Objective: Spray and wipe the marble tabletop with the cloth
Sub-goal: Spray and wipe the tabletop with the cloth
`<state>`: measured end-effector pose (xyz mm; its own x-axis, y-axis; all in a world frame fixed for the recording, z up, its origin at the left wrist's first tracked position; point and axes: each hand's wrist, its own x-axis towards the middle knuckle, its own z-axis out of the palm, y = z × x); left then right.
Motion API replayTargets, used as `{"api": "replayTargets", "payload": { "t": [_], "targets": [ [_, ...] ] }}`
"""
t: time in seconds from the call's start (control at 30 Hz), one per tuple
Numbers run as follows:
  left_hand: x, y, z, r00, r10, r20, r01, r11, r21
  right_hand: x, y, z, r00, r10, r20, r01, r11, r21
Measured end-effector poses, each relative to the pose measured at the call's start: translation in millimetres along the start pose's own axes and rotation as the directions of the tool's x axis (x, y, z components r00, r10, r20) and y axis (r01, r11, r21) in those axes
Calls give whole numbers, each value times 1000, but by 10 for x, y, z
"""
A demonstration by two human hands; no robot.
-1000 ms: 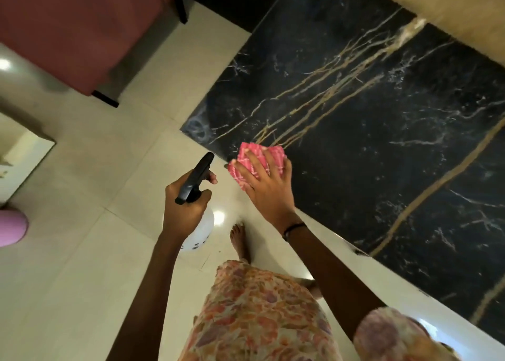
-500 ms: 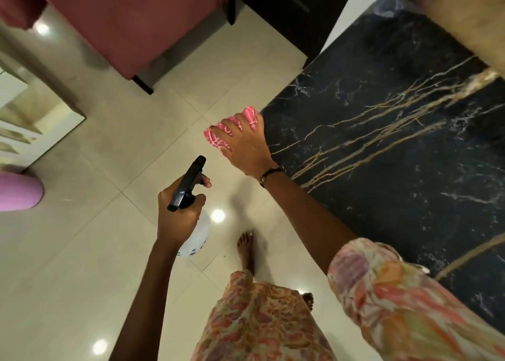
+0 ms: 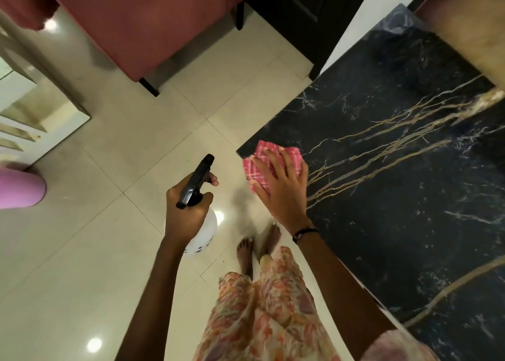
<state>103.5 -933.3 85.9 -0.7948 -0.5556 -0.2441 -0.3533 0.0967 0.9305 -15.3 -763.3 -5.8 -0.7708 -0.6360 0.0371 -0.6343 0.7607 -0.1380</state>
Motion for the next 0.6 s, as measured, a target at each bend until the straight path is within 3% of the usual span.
{"api": "replayTargets", "payload": {
  "t": [0.17,0.3,0.43,0.6],
  "targets": [
    [73,66,86,1000,9,0,-9,1000,17,691,-134,-33,986,-157,50,151,983,104],
    [190,153,167,1000,3,-2,-3,1000,26,971,202,-86,963,-265,35,259,957,128],
    [387,301,286,999,36,-2,-36,999,28,1383,984,-176,995,-66,70,67,998,-6],
    [689,518,484,997,72,-14,-72,997,20,1860,1725,-302,983,155,97,-155,988,-7]
  ]
}}
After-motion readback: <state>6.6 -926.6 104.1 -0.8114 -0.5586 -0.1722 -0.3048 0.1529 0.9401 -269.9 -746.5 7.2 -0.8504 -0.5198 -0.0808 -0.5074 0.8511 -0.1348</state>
